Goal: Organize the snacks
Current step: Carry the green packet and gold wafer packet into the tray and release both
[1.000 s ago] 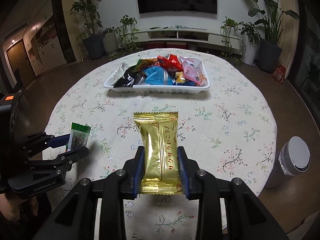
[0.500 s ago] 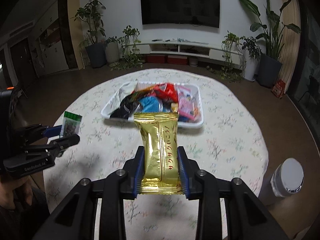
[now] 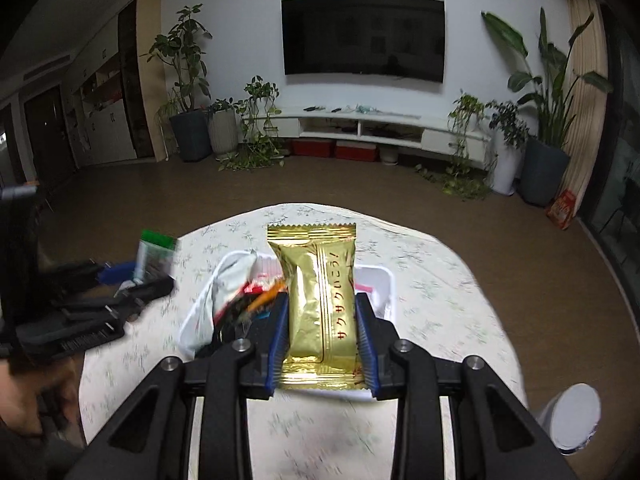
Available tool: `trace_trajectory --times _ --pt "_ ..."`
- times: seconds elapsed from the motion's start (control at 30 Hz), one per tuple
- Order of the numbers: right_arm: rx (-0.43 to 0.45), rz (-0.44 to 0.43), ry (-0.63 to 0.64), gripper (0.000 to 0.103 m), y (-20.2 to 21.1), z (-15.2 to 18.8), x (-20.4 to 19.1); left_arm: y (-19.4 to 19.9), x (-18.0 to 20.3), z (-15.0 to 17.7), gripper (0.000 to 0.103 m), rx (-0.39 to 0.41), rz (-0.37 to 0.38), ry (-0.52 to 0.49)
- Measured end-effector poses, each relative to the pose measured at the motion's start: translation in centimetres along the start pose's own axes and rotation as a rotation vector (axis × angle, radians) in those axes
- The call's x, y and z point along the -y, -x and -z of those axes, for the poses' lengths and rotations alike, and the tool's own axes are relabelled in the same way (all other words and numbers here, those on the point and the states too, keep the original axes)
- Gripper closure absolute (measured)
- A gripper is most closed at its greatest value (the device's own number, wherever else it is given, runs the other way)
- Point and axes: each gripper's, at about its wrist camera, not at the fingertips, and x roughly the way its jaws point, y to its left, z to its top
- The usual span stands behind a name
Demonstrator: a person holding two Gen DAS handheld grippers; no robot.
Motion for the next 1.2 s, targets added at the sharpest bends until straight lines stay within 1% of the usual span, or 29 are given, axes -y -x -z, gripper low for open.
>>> trace_trajectory --times 0.1,0.2,0.3,0.47,0.53,0.67,0.8,0.9,0.93,1.0,1.03,1.07,1.17,1.2 --pt "-0.046 0.007 -0.008 0.069 -3.9 -0.3 -0.1 -3.3 0.5 -0.2 0.062 -0.028 -0.016 -0.007" --pt "-0.100 -0.002 -0.014 0.069 -7.5 0.4 -0.2 -6.2 0.3 0.0 0.061 -0.046 -0.038 0.016" --pt "-0.133 -0.002 -0.019 0.069 -10.1 1.3 -0.2 -8.2 -0.1 0.2 0.060 -0.062 -0.058 0.032" --pt "-0.156 0.009 0.002 0.069 -12.3 2.3 -0.9 -10.2 -0.5 0.8 0.059 -0.072 -0.073 0.036" --pt "-0.161 0.018 0.010 0.069 -13.0 2.5 -1.2 -11.1 -0.9 1.1 0.059 -0.086 -0.078 0.038" --pt "-0.156 0.031 0.042 0.069 -13.7 2.3 -2.4 -12.4 -1.9 1.5 0.057 -0.081 -0.095 0.052" --pt "-0.171 0.031 0.064 0.068 -14.4 2.4 -2.9 -12.9 -2.6 1.7 0.048 -0.076 -0.127 0.058" --pt "-0.170 0.037 0.077 0.067 -14.5 2.5 -3.1 -12.7 -3.1 1.8 0.038 -0.063 -0.144 0.073" --pt "-0.169 0.038 0.075 0.067 -14.5 2.6 -3.1 -12.7 -3.2 1.8 0.036 -0.059 -0.151 0.078" --pt "-0.166 0.043 0.075 0.065 -14.3 2.5 -3.2 -12.0 -3.3 1.9 0.029 -0.046 -0.164 0.086" --pt "-0.166 0.045 0.076 0.063 -14.4 2.3 -2.8 -11.7 -3.5 1.9 0.028 -0.037 -0.169 0.096" --pt "-0.164 0.048 0.077 0.061 -14.3 2.3 -2.8 -11.4 -3.7 1.9 0.025 -0.029 -0.163 0.108" --pt "-0.162 0.064 0.079 0.060 -14.0 2.3 -2.6 -10.0 -3.7 1.7 0.008 0.001 -0.169 0.116" --pt "-0.161 0.070 0.077 0.060 -13.8 2.3 -2.5 -9.3 -3.6 1.7 0.007 0.019 -0.171 0.115"
